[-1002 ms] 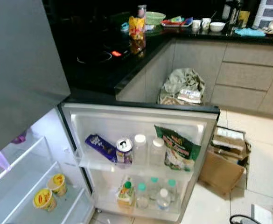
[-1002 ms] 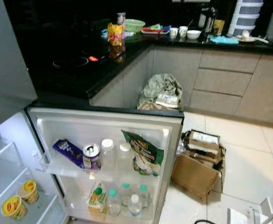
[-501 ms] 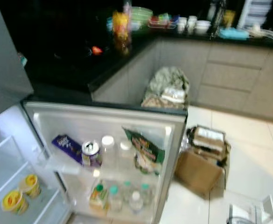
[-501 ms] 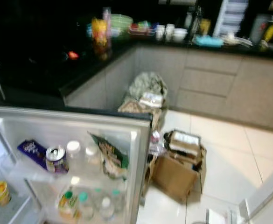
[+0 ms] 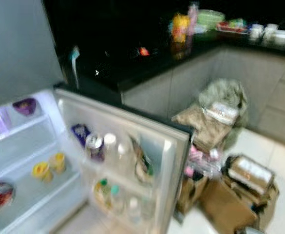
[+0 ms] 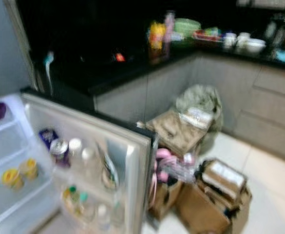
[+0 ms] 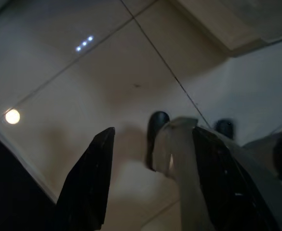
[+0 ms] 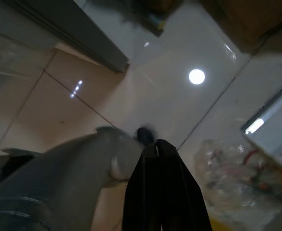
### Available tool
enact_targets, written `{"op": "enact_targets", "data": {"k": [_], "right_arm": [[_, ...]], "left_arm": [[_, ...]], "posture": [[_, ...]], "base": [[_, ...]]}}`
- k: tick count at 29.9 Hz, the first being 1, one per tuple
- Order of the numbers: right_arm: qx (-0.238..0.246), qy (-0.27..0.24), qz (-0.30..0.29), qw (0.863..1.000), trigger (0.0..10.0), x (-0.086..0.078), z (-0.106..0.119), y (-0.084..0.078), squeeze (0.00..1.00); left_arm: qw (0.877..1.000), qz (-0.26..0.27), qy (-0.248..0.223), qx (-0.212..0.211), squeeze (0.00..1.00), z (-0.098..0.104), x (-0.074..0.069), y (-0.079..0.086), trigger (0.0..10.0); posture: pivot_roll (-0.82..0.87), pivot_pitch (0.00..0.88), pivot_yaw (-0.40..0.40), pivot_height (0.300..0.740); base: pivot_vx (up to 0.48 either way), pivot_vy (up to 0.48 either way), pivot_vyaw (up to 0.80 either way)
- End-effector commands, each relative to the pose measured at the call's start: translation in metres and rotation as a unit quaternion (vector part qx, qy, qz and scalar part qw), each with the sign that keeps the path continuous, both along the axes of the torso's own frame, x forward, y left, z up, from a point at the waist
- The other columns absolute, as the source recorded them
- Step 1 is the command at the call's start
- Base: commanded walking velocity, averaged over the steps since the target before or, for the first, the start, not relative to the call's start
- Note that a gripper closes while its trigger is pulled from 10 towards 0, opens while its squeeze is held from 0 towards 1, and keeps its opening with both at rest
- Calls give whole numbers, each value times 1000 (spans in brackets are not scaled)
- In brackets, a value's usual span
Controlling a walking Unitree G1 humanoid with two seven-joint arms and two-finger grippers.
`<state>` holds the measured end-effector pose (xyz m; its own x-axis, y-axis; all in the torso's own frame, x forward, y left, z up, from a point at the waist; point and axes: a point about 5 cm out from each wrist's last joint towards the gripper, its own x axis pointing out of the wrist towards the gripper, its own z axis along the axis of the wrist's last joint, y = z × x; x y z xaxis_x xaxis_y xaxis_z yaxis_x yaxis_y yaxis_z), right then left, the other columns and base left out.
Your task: Restocking fridge
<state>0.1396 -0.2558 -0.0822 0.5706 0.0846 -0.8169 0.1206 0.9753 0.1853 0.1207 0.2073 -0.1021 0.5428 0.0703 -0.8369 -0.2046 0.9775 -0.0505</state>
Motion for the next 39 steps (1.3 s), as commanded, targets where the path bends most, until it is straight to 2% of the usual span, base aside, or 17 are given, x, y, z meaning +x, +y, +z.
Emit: {"op": "enact_targets", "data": {"k": [1,11,19,26,29,34,39], "right_arm": [[6,1,4,1000,10000,-1,-1,3,0],[5,-4,9,1000,10000,0,0,3,0],[-1,-8,17,1000,10000,5,1,2,0],[-49,11,-14,999,10000,-1,1,-11,0],[-57,7,-37,998,10000,-1,4,-18,0],[-64,4,-44,997,10000,1,6,-23,0],[-68,2,-40,997,10000,3,7,-24,0]], "left_arm": [[1000,7,3,-3,0,-1,-2,1,10000],[1000,5,2,-3,0,0,-2,1,10000],[1000,5,3,-4,0,-1,-2,1,10000],[1000,3,4,-12,0,-1,-3,-3,10000],[1000,0,3,-15,0,-1,-3,-4,10000],[1000,0,6,-12,0,-2,-3,-3,10000],[1000,6,7,-10,0,-2,-4,-1,10000]], "posture": [[-116,0,4,740],[-118,0,5,740],[-118,0,3,740],[-118,0,0,740],[-118,0,-1,740],[-115,0,-4,740],[-113,0,-9,740]], "base": [[0,0,794],[0,0,795],[0,0,473],[0,0,0],[0,-265,0],[0,-480,0],[0,0,0]]}}
